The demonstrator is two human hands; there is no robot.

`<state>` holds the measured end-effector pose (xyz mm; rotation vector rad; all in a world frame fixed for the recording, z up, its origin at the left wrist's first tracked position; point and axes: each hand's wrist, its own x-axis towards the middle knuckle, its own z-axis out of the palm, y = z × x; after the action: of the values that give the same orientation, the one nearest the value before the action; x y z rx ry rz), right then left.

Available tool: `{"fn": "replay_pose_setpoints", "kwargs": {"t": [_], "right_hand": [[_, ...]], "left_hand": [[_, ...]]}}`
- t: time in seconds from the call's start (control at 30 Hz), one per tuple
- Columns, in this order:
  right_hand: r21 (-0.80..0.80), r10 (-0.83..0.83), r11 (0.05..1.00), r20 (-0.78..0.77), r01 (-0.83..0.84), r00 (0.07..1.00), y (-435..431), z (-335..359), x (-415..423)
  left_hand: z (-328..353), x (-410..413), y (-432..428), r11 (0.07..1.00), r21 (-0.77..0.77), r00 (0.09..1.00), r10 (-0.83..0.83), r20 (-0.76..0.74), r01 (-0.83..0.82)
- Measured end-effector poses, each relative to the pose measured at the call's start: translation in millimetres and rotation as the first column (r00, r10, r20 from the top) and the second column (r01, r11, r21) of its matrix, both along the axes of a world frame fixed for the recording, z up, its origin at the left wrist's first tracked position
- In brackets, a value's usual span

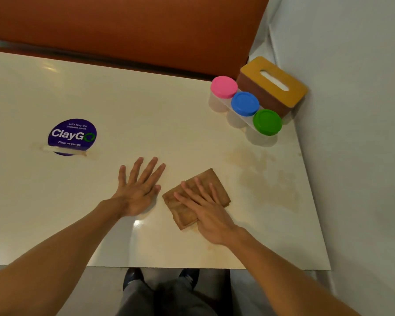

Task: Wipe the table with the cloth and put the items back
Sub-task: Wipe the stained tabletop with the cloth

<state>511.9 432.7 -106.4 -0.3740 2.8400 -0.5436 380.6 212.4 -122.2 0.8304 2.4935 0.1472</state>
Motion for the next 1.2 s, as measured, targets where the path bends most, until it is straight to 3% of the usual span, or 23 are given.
{"fn": "replay_pose_setpoints", "kwargs": {"t": [0.3,0.63,0.7,0.73,0.83,0.9,1.1,1.17,1.2], "right_hand": [[-0.18,0.019,0.984,0.072,-0.006,0.997,18.3,3.6,95.9],[-0.27,-0.129,0.945,0.214,0.185,0.968,41.3,18.1,167.6],[-0.358,-0.171,0.899,0.247,0.254,0.954,37.6,37.4,166.7],[-0.427,-0.151,0.878,0.181,0.216,0.972,37.5,49.8,164.6],[-0.539,-0.406,0.739,0.119,0.403,0.906,50.9,82.7,141.5],[-0.633,-0.531,0.569,0.204,0.525,0.823,71.8,99.1,127.6],[-0.323,-0.765,0.633,-0.122,0.704,0.632,145.1,100.4,73.6],[-0.085,-0.731,0.677,-0.19,0.731,0.656,158.2,81.9,57.9],[0.046,-0.724,0.674,-0.152,0.737,0.672,160.4,68.1,55.0]], "left_hand": [[5.7,4.1,1.5,0.999,-0.021,0.999,0.039,0.006,-0.039],[5.4,7.1,1.6,0.998,0.001,0.998,0.055,0.019,-0.055],[5.2,7.1,1.1,0.999,0.004,0.999,0.048,0.014,-0.048],[4.9,7.2,0.2,0.999,0.002,0.999,0.048,0.012,-0.048],[3.9,6.6,-1.8,0.999,0.006,0.999,0.053,-0.002,-0.053],[3.8,5.2,-1.8,0.999,0.007,0.999,0.053,-0.012,-0.053],[2.7,3.7,1.7,0.998,0.014,0.998,0.055,-0.01,-0.055],[2.7,4.0,3.7,0.999,0.015,0.999,0.052,-0.014,-0.052],[2.1,4.6,3.3,0.999,0.015,0.999,0.049,-0.015,-0.049]]}}
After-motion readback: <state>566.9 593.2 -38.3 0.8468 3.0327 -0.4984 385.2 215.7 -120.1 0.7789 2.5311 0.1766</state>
